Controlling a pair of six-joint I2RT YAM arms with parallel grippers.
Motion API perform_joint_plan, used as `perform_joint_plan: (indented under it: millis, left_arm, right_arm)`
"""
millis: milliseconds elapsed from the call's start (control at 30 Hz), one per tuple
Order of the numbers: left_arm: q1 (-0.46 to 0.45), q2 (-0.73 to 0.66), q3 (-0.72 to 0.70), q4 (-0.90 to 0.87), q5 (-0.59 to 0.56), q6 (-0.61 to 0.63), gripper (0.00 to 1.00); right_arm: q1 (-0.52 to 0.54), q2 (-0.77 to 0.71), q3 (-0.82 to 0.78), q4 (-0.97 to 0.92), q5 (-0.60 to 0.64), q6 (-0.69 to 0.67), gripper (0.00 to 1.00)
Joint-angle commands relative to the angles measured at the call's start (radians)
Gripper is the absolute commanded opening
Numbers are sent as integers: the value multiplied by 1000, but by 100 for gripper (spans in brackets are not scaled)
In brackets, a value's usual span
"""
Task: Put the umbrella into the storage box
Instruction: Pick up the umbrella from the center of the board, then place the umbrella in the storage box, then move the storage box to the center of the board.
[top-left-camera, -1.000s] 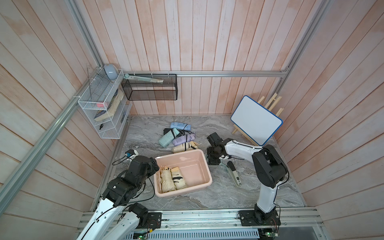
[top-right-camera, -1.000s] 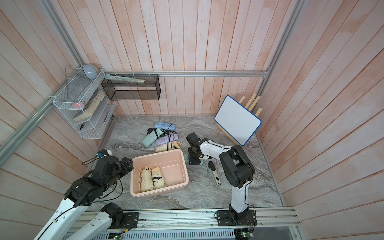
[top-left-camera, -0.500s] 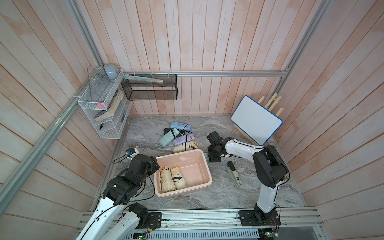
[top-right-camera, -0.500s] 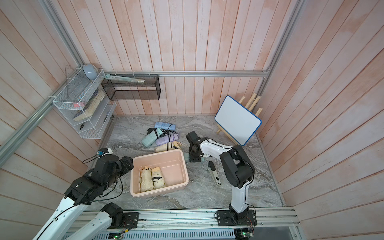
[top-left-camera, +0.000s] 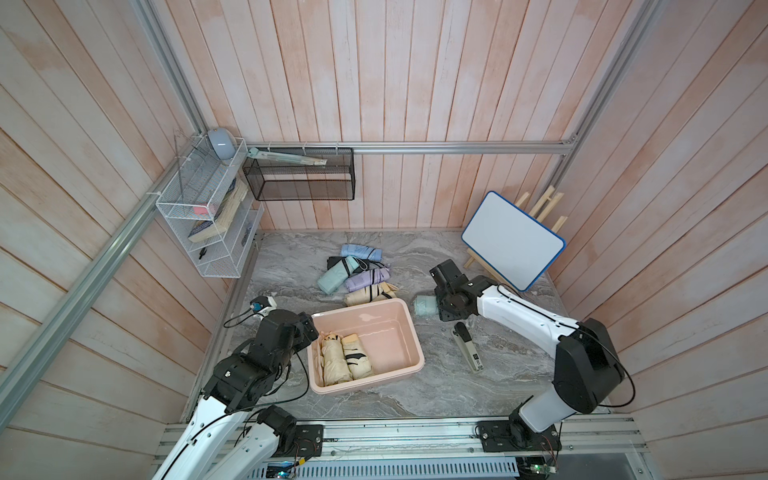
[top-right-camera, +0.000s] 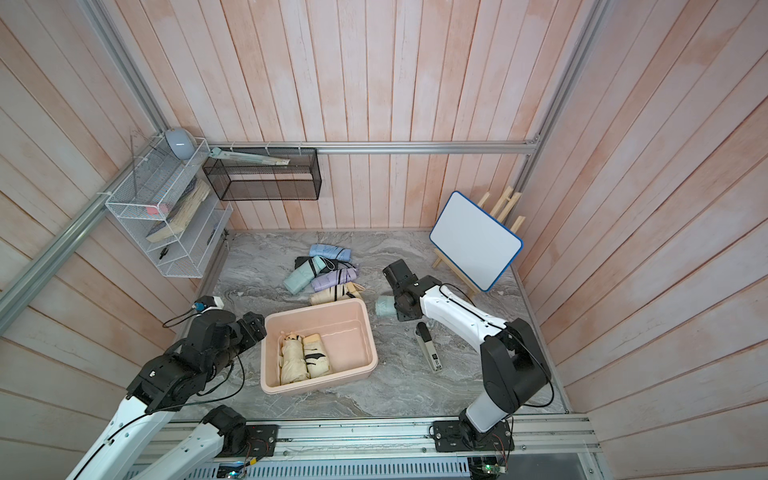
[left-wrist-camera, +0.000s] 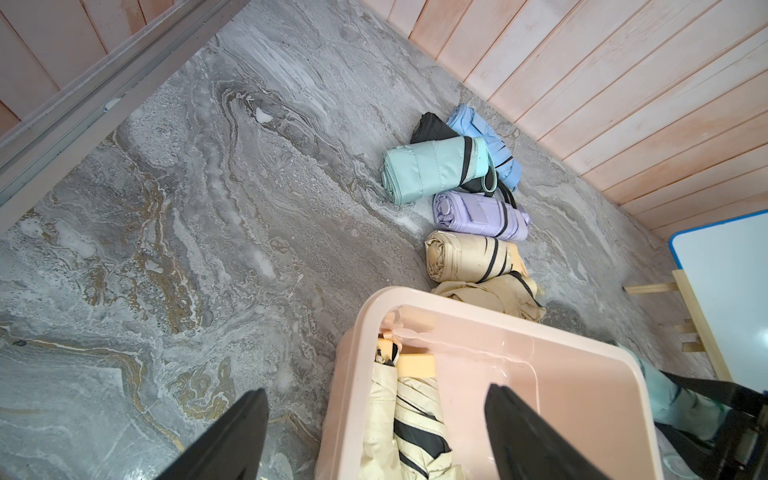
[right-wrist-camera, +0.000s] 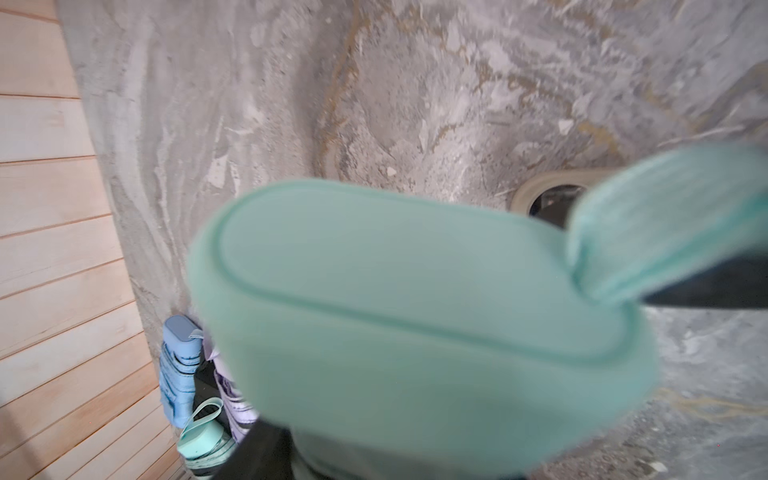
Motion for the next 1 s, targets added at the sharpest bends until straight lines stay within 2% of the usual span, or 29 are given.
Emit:
perform_joint_plan:
  millis: [0, 100, 233, 300, 433, 667, 967]
  left_arm:
    - [5, -20, -4, -19, 5, -18, 88]
    - [4, -28, -21, -29, 10, -25, 88]
    - [5, -30, -48, -13, 45, -45, 86]
    - [5, -27, -55, -25, 48, -65, 83]
    - [5, -15, -70, -37, 61, -75, 82]
    - [4, -12, -111, -13, 123, -73, 74]
    - [4, 12, -165, 73, 201, -29, 59]
  right_arm:
    - [7, -87, 12, -71, 146, -113, 27]
    - [6, -159, 4, -23, 184, -272, 27]
    - [8, -244, 2, 41, 174, -469, 27]
    - [10, -269, 23, 59, 145, -586, 26]
    - [25, -282, 90, 58, 63, -723, 24]
    - [149, -199, 254, 17, -57, -880, 24]
    - [352, 45, 524, -132, -119, -1006, 25]
